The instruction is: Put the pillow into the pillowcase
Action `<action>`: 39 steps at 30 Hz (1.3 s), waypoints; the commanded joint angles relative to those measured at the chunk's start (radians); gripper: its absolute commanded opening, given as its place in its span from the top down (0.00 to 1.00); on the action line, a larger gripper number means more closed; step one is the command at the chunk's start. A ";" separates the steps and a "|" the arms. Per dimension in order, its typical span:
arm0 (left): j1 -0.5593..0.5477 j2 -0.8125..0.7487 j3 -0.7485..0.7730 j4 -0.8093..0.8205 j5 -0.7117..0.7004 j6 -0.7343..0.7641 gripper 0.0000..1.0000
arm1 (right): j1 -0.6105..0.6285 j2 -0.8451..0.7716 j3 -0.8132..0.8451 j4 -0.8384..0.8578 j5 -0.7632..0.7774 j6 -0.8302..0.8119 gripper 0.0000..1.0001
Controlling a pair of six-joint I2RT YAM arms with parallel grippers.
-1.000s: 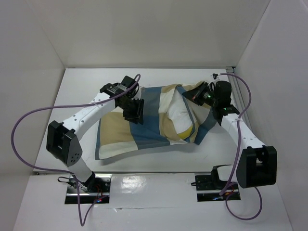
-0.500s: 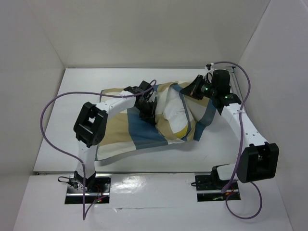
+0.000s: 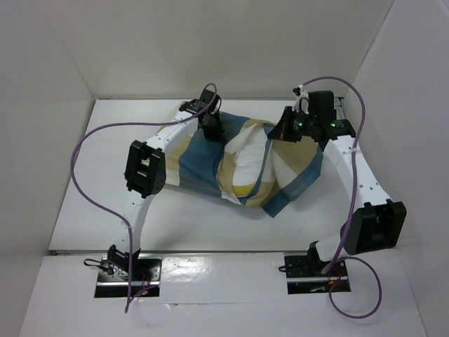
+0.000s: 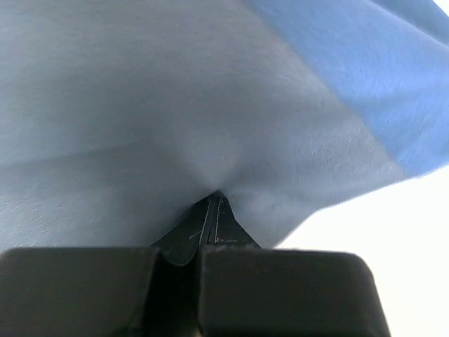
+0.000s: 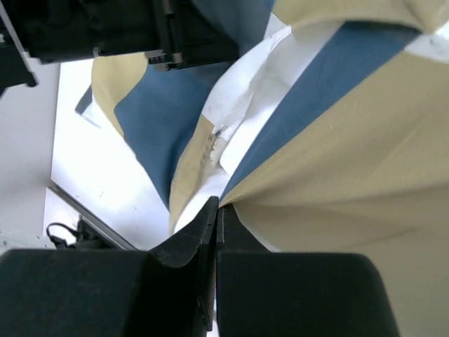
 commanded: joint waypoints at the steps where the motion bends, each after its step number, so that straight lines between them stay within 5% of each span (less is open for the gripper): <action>1: 0.019 0.068 0.098 -0.075 -0.135 -0.026 1.00 | 0.015 0.021 0.082 0.087 -0.040 -0.039 1.00; 5: 0.010 -0.038 0.043 -0.064 -0.066 0.014 1.00 | 0.015 0.168 0.101 0.086 0.084 0.093 0.96; 6: -0.001 -0.065 0.030 -0.064 -0.049 0.040 1.00 | 0.024 0.188 0.101 0.063 0.121 0.093 0.84; 7: -0.001 -0.094 0.012 -0.064 -0.034 0.049 1.00 | 0.024 0.197 0.101 0.037 0.138 0.093 0.53; 9: -0.010 -0.178 -0.049 -0.064 -0.009 0.071 0.97 | 0.024 0.175 0.040 0.037 0.188 0.114 0.40; 14: -0.056 -0.306 -0.160 -0.076 0.057 0.130 0.60 | 0.033 0.038 -0.109 0.037 0.261 0.157 0.22; 19: -0.151 -0.367 -0.247 -0.116 0.077 0.183 0.44 | 0.053 -0.069 -0.179 -0.020 0.291 0.212 0.22; 20: -0.182 -0.382 -0.263 -0.135 0.077 0.218 0.32 | 0.074 -0.089 -0.196 -0.033 0.291 0.235 0.24; 33: -0.317 -0.433 -0.447 -0.107 0.078 0.218 0.31 | 0.292 -0.171 -0.415 0.021 0.383 0.450 0.29; 39: -0.317 -0.409 -0.449 -0.076 0.042 0.218 0.37 | 0.337 -0.171 -0.458 0.023 0.475 0.489 0.79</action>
